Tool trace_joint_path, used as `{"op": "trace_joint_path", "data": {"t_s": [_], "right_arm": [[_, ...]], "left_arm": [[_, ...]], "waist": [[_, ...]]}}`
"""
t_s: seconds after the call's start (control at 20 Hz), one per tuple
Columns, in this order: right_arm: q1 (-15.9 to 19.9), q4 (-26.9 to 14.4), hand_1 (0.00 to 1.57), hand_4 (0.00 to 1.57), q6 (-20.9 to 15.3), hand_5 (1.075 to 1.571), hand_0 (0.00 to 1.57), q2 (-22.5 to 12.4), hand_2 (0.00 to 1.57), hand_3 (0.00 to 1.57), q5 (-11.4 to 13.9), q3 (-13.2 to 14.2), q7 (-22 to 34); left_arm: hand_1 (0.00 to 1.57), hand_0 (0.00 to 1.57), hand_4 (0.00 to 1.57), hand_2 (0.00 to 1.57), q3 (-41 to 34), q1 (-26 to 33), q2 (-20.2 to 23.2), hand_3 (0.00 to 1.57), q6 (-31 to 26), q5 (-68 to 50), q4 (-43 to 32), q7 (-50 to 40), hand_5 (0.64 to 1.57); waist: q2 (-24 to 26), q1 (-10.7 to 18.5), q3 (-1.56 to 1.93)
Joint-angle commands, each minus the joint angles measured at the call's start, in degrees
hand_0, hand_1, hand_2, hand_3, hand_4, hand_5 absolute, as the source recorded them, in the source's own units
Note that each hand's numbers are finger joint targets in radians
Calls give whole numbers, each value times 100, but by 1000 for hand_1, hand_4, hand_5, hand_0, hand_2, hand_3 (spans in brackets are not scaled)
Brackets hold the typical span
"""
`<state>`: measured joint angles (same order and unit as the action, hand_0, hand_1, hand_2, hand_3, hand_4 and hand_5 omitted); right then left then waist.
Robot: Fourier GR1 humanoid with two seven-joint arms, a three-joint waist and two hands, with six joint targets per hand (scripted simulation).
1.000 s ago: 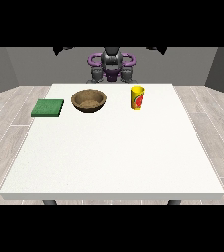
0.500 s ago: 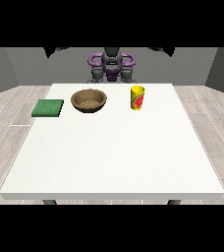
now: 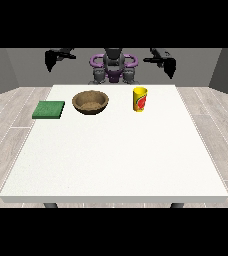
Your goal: Pick the cup and pour the ball into the bowl, then pick the bowl and place it on the pad
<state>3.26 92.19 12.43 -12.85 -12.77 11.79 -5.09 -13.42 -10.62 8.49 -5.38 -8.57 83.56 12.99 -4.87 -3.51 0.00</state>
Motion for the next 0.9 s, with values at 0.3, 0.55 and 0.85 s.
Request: {"op": "trace_joint_path", "data": {"t_s": [0.3,0.55,0.85], "right_arm": [[149,-275,0,0,296,1571,0,-46,0,0,46,23,-398],[363,-453,0,0,505,1570,0,-142,0,0,18,132,-866],[601,-676,0,0,477,1571,0,-175,0,0,46,174,-807]], "left_arm": [[0,0,0,0,81,-686,-392,0,579,551,-1850,1381,1518],[0,0,0,0,-45,-723,-517,0,618,670,-2912,2967,1517],[0,0,0,0,-209,-1564,-316,0,857,694,-4036,3273,1520]], "waist": [[-372,-396,-1],[-948,-439,-4],[-961,-486,-3]]}}
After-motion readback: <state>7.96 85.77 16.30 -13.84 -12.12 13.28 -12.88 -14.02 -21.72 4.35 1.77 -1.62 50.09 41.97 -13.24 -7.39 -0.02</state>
